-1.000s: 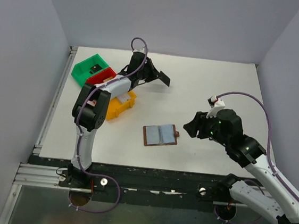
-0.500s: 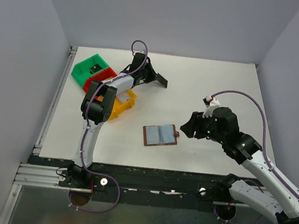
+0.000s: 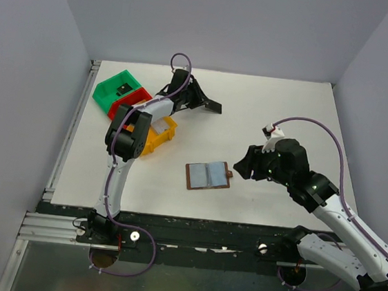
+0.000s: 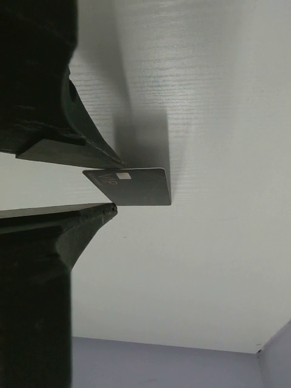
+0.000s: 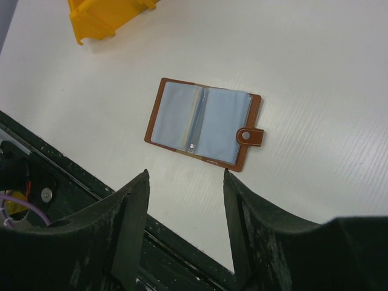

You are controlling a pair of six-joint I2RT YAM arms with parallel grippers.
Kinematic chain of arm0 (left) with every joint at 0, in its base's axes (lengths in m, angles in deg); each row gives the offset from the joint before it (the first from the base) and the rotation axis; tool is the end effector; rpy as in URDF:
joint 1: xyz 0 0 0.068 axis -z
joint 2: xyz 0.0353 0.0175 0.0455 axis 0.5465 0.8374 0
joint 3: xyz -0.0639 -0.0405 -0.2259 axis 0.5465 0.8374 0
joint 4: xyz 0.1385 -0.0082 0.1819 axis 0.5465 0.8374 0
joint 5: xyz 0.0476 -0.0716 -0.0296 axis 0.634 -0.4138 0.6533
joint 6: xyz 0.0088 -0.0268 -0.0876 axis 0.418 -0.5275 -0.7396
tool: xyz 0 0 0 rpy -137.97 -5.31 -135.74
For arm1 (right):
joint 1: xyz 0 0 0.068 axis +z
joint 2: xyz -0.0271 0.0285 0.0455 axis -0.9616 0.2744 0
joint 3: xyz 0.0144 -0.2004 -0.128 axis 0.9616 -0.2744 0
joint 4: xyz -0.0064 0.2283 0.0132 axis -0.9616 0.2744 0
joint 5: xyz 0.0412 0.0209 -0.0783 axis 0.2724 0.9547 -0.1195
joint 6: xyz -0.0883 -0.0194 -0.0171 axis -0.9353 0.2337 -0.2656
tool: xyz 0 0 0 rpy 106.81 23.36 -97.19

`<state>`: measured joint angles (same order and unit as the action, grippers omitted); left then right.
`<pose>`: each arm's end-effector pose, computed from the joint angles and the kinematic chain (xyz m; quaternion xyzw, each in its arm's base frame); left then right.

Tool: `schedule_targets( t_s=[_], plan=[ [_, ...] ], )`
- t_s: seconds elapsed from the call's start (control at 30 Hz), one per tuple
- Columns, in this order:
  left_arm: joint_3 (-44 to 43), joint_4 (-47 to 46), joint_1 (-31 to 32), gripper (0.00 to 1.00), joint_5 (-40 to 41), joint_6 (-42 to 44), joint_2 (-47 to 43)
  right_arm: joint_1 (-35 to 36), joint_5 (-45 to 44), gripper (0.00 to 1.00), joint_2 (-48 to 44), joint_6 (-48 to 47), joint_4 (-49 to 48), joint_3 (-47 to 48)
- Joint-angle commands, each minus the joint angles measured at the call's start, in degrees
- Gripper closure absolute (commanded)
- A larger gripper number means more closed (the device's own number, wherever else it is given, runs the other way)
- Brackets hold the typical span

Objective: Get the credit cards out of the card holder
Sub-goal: Place the credit card at the center of the board, then remove the credit card from the card holder.

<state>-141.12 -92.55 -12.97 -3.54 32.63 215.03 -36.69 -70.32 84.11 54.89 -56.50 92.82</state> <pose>0.4762 -0.1989 0.1370 -0.1657 0.8468 -0.3842 0.3283 0.1709 0.1381 0.2521 -0.1232 0.8640 0.2742 0.4039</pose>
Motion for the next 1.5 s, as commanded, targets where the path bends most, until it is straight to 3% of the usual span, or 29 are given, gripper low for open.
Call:
schedule_targets(
  t_s=[0.0, 0.33, 0.47, 0.7, 0.87, 0.9, 0.97, 1.03, 1.1, 1.13, 1.33, 1.47],
  plan=[
    [1.02, 0.19, -1.0, 0.57, -1.37, 0.86, -1.63, -0.03, 0.23, 0.4, 0.39, -0.98, -0.96, -0.21],
    [2.6, 4.76, -3.81, 0.48, 1.35, 5.43, -8.22, -0.03, -1.96, 0.4, 1.0, -0.37, -0.52, -0.82],
    [5.5, 3.45, -4.08, 0.43, 3.02, 8.23, -12.52, -0.03, -8.54, 0.39, 1.35, 1.12, 0.44, -1.17],
    [14.19, 4.32, 1.54, 0.3, 11.54, 16.06, -26.49, -0.21, -9.44, 0.29, 5.73, -0.63, -0.79, -1.97],
    [24.2, 7.92, 4.27, 0.24, 11.9, 8.61, -35.89, -0.3, -8.39, 0.29, 12.15, -2.3, -2.36, -2.4],
    [26.31, 8.97, 4.88, 0.16, 11.55, 7.03, -37.13, -0.3, -7.86, 0.29, 12.95, -2.65, -2.63, -2.32],
    [30.88, 9.25, 5.06, 0.11, 7.79, 2.64, -39.86, -0.21, -6.72, 0.27, 14.62, -3.62, -3.51, -2.4],
    [36.5, 6.71, 4.97, 0.11, 4.1, -2.45, -42.67, -0.21, -5.66, 0.01, 16.11, -4.06, -4.56, -2.49],
    [42.12, 3.28, 5.5, 0.11, 2.5, -5.8, -46.09, -0.03, -5.66, 0.0, 18.04, -3.98, -4.57, -1.97],
    [43.89, 3.1, 6.37, 0.01, 3.45, -6.69, -47.67, -0.03, -5.74, 0.0, 19.01, -4.15, -4.57, -1.79],
    [35.76, 29.15, 15.33, 0.01, 23.64, -3.8, -50.41, 0.14, -6.8, 0.0, 24.98, -4.41, -5.62, -0.74],
    [33.98, 39.56, 20.34, 0.01, 37.98, -4.94, -54.53, 0.32, -7.33, 0.03, 29.55, -3.36, -5.97, 0.85]
  ],
)
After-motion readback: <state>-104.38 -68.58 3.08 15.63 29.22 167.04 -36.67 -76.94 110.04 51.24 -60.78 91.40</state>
